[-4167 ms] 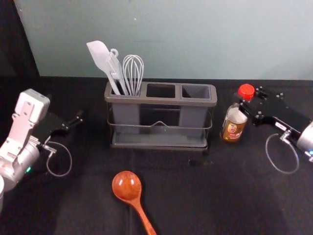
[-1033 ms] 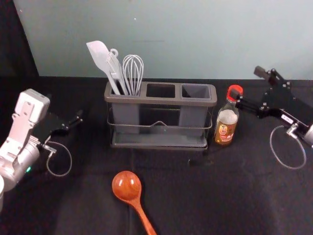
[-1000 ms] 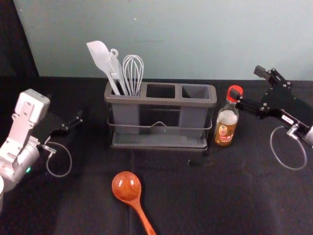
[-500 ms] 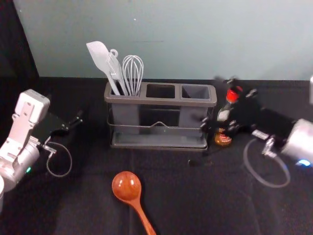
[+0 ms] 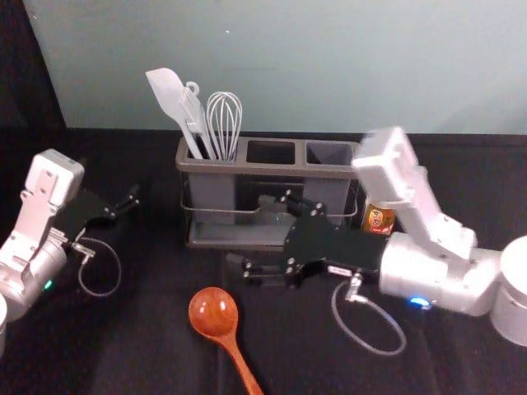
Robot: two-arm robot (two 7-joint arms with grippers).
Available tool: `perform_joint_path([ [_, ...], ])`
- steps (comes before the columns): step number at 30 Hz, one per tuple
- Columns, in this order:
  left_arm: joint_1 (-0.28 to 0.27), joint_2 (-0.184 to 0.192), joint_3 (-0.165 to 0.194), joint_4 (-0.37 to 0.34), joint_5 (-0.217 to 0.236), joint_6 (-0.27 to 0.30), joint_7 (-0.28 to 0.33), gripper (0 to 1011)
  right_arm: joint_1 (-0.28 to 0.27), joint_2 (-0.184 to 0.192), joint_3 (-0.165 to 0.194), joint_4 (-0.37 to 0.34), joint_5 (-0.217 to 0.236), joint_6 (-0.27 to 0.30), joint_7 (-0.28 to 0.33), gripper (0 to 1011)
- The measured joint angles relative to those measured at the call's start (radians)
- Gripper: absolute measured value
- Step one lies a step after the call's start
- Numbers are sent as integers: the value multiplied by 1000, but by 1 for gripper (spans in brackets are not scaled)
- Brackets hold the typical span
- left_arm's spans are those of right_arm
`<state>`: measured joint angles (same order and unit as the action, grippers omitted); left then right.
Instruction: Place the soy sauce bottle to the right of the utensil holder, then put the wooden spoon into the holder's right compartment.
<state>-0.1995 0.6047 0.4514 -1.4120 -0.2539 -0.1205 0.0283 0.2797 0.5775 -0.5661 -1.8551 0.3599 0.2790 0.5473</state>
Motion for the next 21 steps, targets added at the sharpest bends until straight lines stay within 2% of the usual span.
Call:
perform_joint_path([
  [1,0,0,0,0,0,0,0,1005,0,0,0,0,0,0,0,1002],
  [4,0,0,0,0,0,0,0,1005,31,-26,-36,9,-5,112,-22,1002],
  [7,0,0,0,0,0,0,0,1005,53,-43,-58,19,-7,183,-36,1003],
  [10,0,0,0,0,0,0,0,1005,88,-71,-91,36,-15,283,-52,1003],
  [16,0,0,0,0,0,0,0,1005,144,-117,-142,79,-51,413,-74,1003],
  [17,0,0,0,0,0,0,0,1005,144,-117,-142,79,-51,413,-74,1003],
  [21,0,0,0,0,0,0,0,1005,176,-160,-175,121,-87,487,-90,1002],
])
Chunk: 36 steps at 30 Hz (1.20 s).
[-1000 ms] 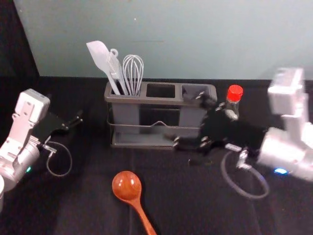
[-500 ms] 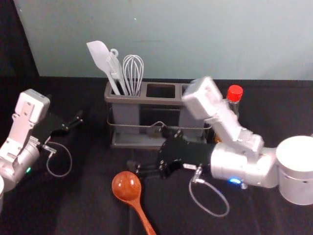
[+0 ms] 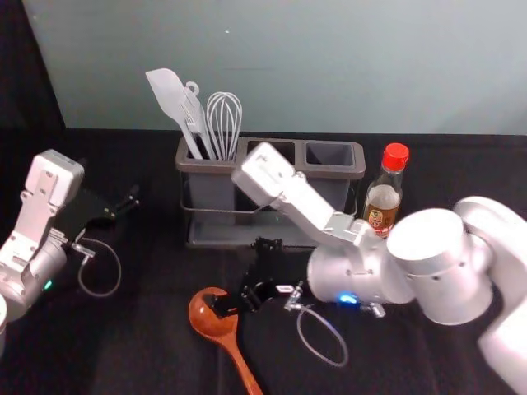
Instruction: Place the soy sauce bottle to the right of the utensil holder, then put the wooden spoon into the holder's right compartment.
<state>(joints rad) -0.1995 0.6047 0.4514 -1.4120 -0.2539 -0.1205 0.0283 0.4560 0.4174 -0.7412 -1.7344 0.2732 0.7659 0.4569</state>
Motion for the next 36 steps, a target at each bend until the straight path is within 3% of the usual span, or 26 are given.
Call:
perform_joint_path([
  [6,0,0,0,0,0,0,0,1005,34,-59,-44,57,-42,70,-13,1002],
  [12,0,0,0,0,0,0,0,1005,47,-99,-65,98,-66,100,-15,1003],
  [36,0,0,0,0,0,0,0,1005,57,-142,-81,188,-121,111,33,1003],
])
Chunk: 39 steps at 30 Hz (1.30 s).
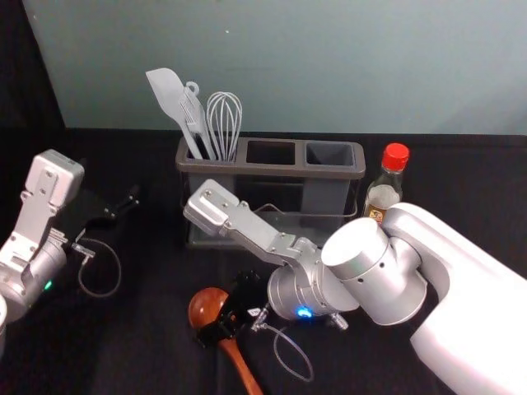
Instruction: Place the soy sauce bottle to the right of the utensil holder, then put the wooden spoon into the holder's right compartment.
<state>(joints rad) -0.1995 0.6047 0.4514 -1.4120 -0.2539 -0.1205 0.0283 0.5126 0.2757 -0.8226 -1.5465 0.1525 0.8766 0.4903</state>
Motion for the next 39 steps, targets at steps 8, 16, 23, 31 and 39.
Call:
perform_joint_path([
  [8,0,0,0,0,0,0,0,1005,-4,-12,3,20,-25,-10,4,1003],
  [16,0,0,0,0,0,0,0,1005,-5,-13,5,23,-29,-14,4,1002],
  [23,0,0,0,0,0,0,0,1005,-5,-12,5,21,-28,-14,4,1002],
  [31,0,0,0,0,0,0,0,1005,-5,-12,5,19,-27,-14,3,917],
  [39,0,0,0,0,0,0,0,1005,-5,-11,5,18,-26,-13,2,856],
])
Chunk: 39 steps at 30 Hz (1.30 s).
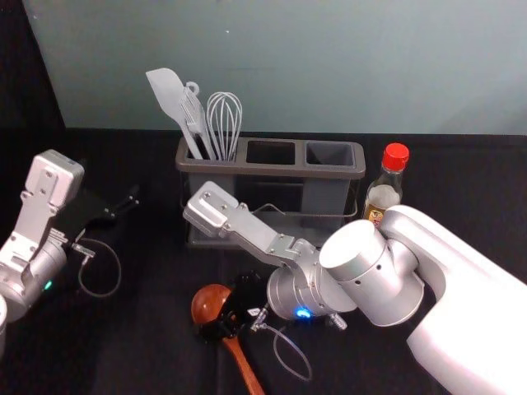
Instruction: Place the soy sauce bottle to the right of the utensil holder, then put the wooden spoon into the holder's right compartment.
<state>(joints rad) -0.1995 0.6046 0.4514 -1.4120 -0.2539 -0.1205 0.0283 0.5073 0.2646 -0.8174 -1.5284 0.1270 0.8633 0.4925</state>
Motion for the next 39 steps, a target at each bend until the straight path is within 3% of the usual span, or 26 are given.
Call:
perform_joint_path([
  [11,0,0,0,0,0,0,0,1005,-5,3,6,-9,1,-8,1,856],
  [23,0,0,0,0,0,0,0,1005,-92,65,124,-164,-7,-145,-26,855],
  [34,0,0,0,0,0,0,0,1005,-189,124,255,-348,-20,-357,-72,856],
  [39,0,0,0,0,0,0,0,1005,-241,164,323,-437,-33,-504,-94,856],
])
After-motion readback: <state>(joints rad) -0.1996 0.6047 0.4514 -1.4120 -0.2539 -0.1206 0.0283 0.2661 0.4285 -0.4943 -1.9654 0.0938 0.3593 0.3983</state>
